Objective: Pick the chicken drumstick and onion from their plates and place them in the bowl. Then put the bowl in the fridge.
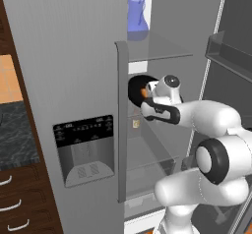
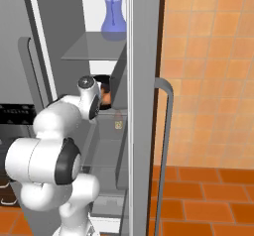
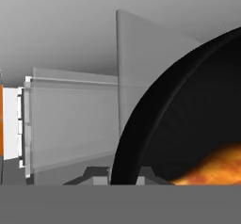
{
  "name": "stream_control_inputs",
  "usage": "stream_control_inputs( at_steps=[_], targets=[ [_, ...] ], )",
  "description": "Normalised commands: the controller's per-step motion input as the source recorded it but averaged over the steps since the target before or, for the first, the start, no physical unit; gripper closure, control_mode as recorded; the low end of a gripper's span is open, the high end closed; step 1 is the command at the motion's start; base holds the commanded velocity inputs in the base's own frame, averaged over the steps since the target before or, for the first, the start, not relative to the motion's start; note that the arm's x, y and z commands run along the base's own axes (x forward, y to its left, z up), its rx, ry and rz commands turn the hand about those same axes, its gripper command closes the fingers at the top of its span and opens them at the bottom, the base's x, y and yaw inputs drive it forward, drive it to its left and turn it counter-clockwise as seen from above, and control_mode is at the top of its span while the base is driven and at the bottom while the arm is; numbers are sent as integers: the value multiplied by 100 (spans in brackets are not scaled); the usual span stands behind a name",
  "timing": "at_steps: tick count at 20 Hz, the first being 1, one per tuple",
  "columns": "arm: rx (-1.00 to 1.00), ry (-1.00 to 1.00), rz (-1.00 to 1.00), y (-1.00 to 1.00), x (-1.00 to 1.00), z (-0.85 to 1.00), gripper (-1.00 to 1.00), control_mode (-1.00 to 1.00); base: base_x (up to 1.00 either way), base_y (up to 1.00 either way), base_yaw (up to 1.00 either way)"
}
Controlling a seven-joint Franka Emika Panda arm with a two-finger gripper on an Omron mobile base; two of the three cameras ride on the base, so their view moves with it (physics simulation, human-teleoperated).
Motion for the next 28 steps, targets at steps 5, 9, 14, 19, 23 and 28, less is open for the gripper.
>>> stream_control_inputs(
  at_steps=[5,9,14,19,23,28],
  targets=[
    [0,5,0,0,36,-9,100,-100,0,0,0],
    [0,0,0,0,34,-6,-100,-100,0,0,0],
    [0,0,0,0,27,0,-100,-100,0,0,0],
    [0,-5,0,0,32,0,-100,-100,0,0,0],
    [0,-21,0,0,49,0,-100,-100,0,0,0],
    [0,-19,0,0,52,-2,-100,-100,0,0,0]
  ],
)
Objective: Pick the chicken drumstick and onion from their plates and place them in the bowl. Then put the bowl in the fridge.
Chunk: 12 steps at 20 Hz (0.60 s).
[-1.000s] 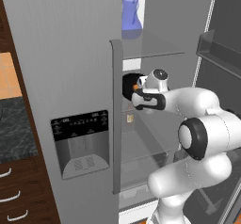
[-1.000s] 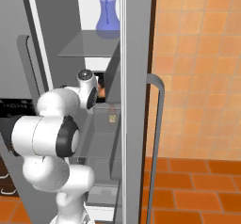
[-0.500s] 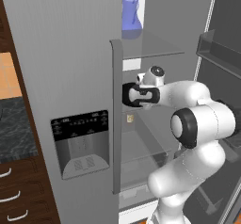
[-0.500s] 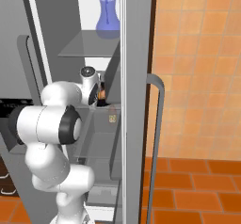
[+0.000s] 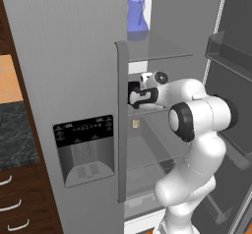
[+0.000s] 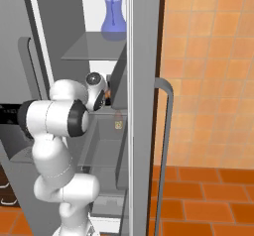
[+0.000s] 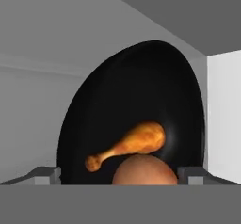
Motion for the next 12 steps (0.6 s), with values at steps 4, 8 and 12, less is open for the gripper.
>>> stream_control_inputs(
  at_steps=[4,8,12],
  targets=[
    [0,-10,0,0,-12,10,-100,-100,0,0,0],
    [0,-9,0,0,-66,39,-100,-100,0,0,0],
    [1,-4,0,0,-72,72,-100,-100,0,0,0]
  ],
)
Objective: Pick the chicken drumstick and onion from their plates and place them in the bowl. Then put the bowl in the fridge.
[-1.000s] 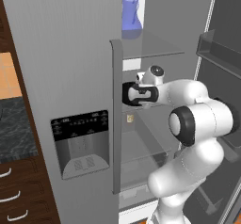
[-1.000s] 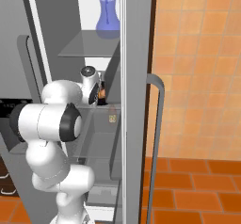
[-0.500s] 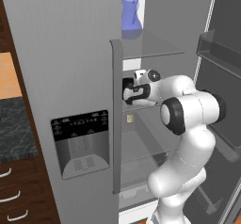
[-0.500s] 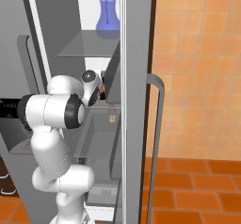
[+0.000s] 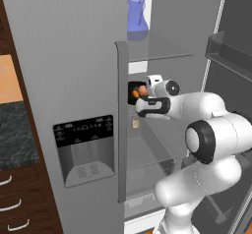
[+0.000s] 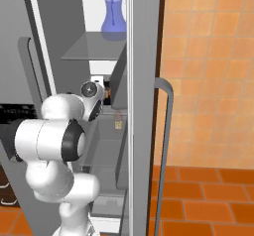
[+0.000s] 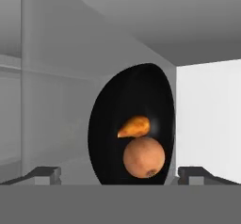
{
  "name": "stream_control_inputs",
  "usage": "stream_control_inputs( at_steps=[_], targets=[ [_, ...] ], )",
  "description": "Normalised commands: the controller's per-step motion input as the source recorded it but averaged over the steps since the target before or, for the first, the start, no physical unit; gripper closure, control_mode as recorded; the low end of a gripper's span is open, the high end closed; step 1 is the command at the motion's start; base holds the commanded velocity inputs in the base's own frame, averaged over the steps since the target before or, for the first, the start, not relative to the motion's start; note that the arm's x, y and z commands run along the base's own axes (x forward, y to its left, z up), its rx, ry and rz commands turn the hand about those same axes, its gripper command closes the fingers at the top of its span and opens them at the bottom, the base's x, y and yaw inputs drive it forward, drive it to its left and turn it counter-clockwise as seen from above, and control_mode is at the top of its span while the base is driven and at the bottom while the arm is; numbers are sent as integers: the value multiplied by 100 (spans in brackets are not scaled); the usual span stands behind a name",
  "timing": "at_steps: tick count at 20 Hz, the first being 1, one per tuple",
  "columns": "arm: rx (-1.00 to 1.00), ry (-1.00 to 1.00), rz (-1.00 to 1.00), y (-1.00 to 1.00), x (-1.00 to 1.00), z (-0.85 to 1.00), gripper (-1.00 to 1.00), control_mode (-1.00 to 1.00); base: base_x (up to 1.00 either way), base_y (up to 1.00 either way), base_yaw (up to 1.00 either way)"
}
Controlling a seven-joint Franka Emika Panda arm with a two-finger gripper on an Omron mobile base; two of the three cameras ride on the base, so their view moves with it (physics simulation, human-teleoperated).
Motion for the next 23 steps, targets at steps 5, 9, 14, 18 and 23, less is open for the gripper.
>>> stream_control_inputs(
  at_steps=[5,9,14,18,23],
  targets=[
    [1,1,0,0,-55,62,-100,-100,0,0,0],
    [0,8,-2,0,-31,41,-100,-100,0,0,0],
    [0,6,-1,0,-29,18,-100,-100,0,0,0],
    [0,2,-1,0,-37,6,-100,-100,0,0,0],
    [0,0,-1,0,-55,32,-100,-100,0,0,0]
  ],
)
